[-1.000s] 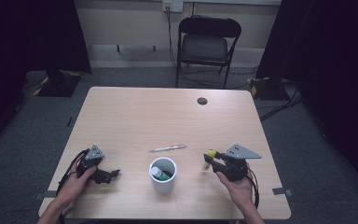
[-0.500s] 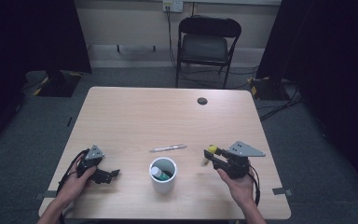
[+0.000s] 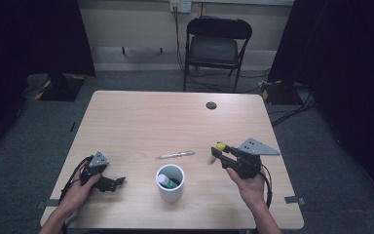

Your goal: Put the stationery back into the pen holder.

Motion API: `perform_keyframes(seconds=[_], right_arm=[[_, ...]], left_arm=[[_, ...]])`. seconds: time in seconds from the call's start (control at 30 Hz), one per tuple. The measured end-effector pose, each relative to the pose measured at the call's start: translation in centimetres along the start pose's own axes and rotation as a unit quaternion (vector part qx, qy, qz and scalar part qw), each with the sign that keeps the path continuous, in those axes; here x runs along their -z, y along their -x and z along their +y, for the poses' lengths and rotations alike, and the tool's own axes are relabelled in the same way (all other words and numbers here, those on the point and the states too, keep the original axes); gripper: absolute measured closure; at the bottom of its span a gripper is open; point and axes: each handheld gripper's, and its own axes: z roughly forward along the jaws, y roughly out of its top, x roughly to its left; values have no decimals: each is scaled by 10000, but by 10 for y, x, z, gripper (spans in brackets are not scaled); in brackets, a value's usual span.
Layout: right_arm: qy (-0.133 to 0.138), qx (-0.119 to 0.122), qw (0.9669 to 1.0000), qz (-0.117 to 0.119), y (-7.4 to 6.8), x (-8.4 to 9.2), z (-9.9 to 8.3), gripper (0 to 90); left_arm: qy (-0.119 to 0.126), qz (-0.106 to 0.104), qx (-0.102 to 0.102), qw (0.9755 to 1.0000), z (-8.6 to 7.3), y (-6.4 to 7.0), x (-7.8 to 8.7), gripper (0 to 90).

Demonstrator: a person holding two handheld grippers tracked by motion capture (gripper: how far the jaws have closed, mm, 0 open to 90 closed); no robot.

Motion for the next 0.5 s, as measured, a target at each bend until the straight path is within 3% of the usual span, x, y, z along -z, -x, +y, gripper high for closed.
perform_keyframes(seconds=[0.27, 0.5], right_arm=[[159, 6, 9997, 197, -7, -3, 13, 673], [233, 82, 9990, 384, -22, -3, 17, 673]], left_arm=[[0, 0, -1, 10000, 0, 0, 0, 0], [1, 0, 0, 10000, 0, 0, 0, 0]])
